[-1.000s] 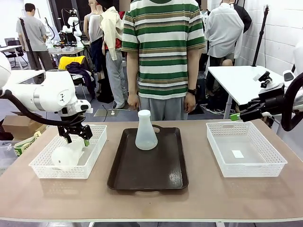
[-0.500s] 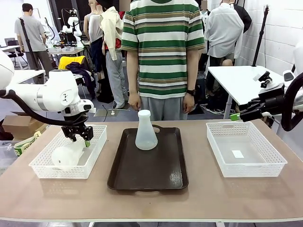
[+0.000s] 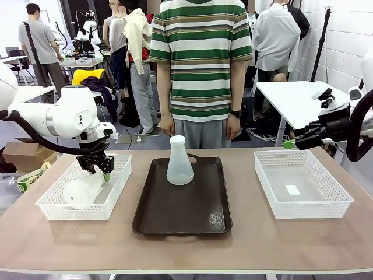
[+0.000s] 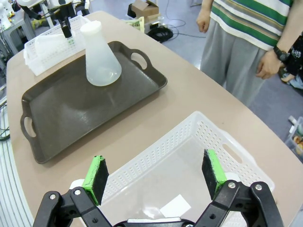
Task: Prepare the laboratory tools.
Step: Pick up the Big flask that the person points to, then place the picked Big flask upright in the Handle tray as directed by the person.
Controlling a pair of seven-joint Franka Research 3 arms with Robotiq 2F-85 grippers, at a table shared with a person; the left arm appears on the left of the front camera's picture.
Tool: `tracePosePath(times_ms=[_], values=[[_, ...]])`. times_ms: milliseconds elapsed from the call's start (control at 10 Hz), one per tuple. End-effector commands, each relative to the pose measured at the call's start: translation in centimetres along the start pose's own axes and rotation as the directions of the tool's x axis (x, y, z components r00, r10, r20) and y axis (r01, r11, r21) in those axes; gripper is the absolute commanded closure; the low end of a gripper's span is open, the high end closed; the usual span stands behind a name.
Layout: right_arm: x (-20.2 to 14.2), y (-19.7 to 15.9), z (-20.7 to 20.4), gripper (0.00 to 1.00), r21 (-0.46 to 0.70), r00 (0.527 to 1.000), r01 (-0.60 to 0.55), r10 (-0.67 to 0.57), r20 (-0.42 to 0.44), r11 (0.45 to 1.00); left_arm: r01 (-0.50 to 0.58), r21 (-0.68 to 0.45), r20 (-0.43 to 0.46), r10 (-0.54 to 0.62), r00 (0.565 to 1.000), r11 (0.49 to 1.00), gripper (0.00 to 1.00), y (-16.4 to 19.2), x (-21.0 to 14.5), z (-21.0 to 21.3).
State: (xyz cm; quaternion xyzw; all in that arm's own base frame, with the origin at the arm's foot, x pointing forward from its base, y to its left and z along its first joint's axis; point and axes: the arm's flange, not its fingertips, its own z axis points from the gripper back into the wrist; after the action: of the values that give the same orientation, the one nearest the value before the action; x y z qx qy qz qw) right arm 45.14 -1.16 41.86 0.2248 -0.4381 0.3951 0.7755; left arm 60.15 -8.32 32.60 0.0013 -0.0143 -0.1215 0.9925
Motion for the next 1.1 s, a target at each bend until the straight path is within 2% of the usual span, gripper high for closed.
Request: tracePosePath(times_ms=[0,100,1000], values=[[-0.06,0.00,0.02,0.00,0.000,1.000,0.001,-0.001,-0.014,1.000,-0.026,0.029,0.005,0.026,1.000,0.999,1.00,0.17,0.36,0.41],[-0.06,0.00,0.02,0.00,0.000,1.000,0.001,-0.001,-0.014,1.000,-0.021,0.001,-0.007,0.021,1.000,1.000,1.00,0.04,-0.02,0.59],[-0.06,0.00,0.02,0.00,0.000,1.000,0.001,-0.001,-0.014,1.000,-0.005,0.000,0.000,0.005,1.000,1.000,1.00,0.04,0.00,0.01]])
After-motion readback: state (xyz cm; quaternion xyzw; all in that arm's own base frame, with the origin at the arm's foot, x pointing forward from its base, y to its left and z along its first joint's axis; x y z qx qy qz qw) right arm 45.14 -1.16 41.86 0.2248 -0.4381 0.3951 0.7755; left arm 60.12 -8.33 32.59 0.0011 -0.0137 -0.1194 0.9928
